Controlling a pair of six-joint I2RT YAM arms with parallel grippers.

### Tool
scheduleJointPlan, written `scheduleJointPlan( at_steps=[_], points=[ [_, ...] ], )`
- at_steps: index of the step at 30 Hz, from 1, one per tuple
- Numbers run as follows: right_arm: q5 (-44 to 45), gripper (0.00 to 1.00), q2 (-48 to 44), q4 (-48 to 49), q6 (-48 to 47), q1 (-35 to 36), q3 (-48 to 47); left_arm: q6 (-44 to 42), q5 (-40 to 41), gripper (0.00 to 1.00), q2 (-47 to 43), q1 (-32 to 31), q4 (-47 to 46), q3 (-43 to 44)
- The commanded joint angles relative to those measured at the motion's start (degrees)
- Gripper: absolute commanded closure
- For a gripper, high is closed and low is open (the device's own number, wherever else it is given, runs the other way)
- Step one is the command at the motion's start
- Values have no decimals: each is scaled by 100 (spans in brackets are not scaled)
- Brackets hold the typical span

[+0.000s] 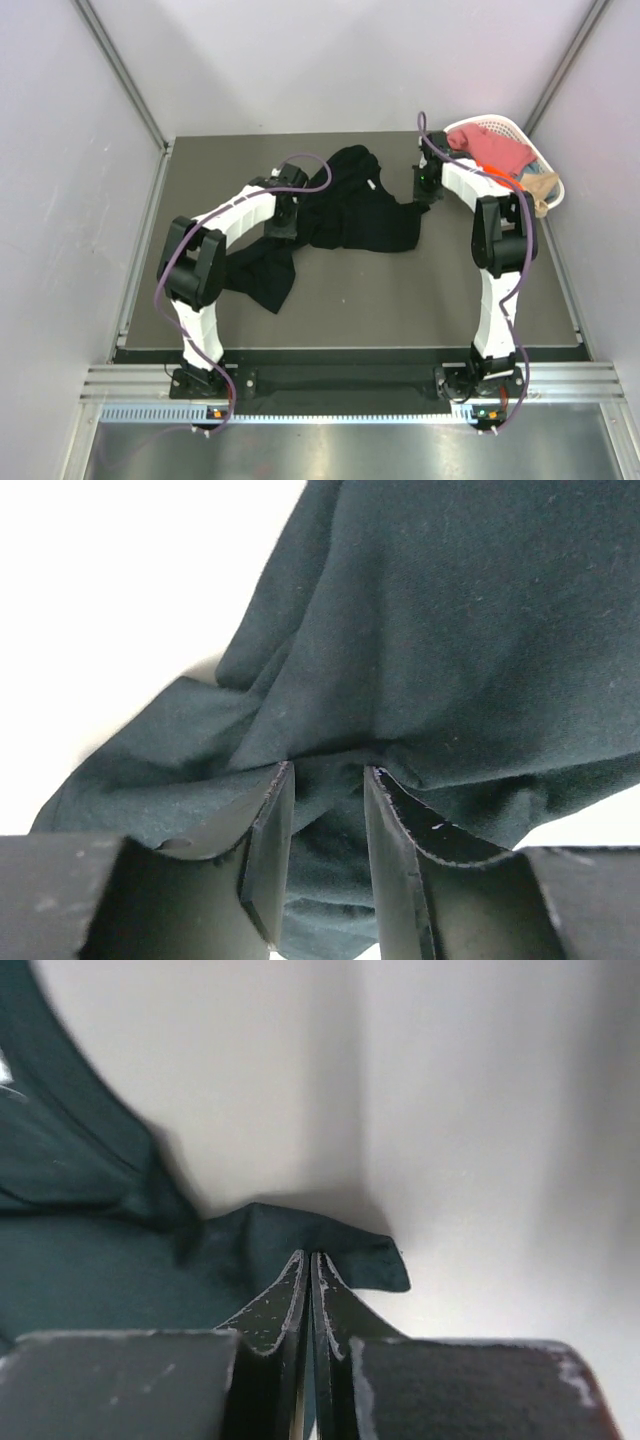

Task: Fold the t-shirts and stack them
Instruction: Flatten the tshirt out

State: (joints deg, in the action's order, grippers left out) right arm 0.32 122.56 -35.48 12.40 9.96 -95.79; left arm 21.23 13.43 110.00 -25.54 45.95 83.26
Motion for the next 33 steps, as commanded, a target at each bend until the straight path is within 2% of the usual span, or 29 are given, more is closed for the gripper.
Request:
scheduleJointPlan(
  at_steps=[1,5,8,10,11,12,14,15,16,17,20,21,23,27,33],
  points=[
    [82,100,-336,-256,-89,67,-711,39,195,61,-609,23,71,217],
    [206,100,-1092,-626,-501,401,-679,47,283,60,-1120,32,212,147],
    [-14,100,-1935,-706,-538,935,171,135,493,54,-1541,40,317,-47],
    [-400,100,-2691,-592,-494,1262,1304,249,590,52,-1832,49,440,-213],
    [-453,100,-2929,-556,-450,1690,1709,293,599,52,-1928,58,449,-292],
    [-567,100,-3401,-530,-397,1868,2530,302,599,52,-2121,67,449,-380],
    [-813,100,-3852,-424,-38,2115,3361,320,573,52,-2271,75,458,-609],
    [-831,96,-4219,-424,138,2107,4070,329,547,51,-2368,93,450,-671],
    [-805,89,-4388,-424,427,2081,4347,329,512,51,-2395,110,441,-767],
    [-779,72,-4634,-459,482,2020,4663,303,450,50,-2404,119,415,-803],
    [-709,60,-4768,-407,509,1696,4605,294,214,47,-2255,198,344,-777],
    [-726,47,-4707,-381,509,1563,4395,294,160,46,-2098,225,335,-672],
    [-918,38,-4419,-319,509,1117,3966,285,-15,42,-1764,260,248,-540],
    [-1112,37,-3846,-389,447,745,3270,285,-43,41,-990,269,344,13],
    [-1244,35,-3617,-450,236,683,2873,-189,-7,44,-339,269,-156,15]
  ],
)
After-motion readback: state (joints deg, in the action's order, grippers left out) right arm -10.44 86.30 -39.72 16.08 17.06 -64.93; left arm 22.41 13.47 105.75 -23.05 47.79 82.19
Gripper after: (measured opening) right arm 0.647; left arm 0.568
